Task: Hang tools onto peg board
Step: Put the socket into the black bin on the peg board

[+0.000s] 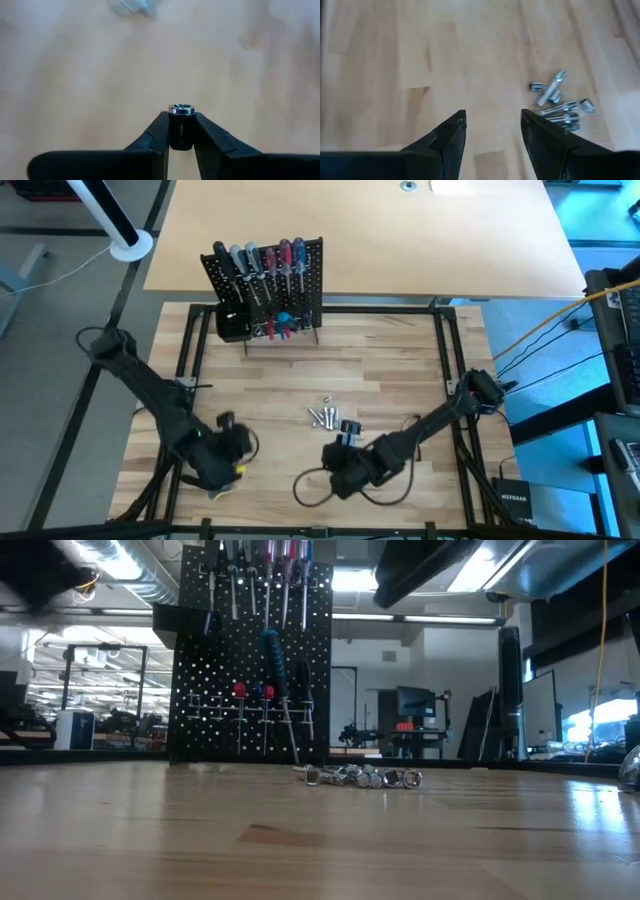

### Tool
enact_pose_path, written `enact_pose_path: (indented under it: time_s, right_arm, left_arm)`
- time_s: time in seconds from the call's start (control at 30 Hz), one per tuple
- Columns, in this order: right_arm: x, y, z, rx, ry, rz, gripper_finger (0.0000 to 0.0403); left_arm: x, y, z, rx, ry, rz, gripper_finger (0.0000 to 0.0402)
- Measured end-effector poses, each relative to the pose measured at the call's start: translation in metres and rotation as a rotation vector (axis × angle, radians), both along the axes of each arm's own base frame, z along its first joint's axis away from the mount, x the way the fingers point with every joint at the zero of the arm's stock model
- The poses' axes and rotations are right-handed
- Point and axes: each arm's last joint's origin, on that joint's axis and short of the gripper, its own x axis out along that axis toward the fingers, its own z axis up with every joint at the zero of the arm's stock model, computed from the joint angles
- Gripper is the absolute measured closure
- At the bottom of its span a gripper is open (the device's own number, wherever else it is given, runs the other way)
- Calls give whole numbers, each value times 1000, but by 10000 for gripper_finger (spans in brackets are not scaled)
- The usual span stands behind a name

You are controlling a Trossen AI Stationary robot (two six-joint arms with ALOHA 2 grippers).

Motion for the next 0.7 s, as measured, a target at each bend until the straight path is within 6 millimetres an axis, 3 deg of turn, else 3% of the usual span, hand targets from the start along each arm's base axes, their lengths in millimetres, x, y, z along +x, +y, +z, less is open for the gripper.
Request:
enact_pose_path:
  time_s: [0.17, 0.4, 0.53, 0.7]
  right_arm:
    - [-7, 11, 0, -17, -49, -39, 215]
    - [-5, -5, -27, -52, -45, -103, 215]
    - [0, -27, -45, -67, -13, -151, 215]
    - [7, -54, -53, -125, 29, -190, 215]
  left_arm:
    - [8, 55, 52, 156, -163, 88, 349]
    - [-9, 145, 111, 379, -326, 349, 349]
    - [-21, 181, 124, 484, -329, 477, 348]
    - [-26, 204, 124, 546, -248, 535, 339]
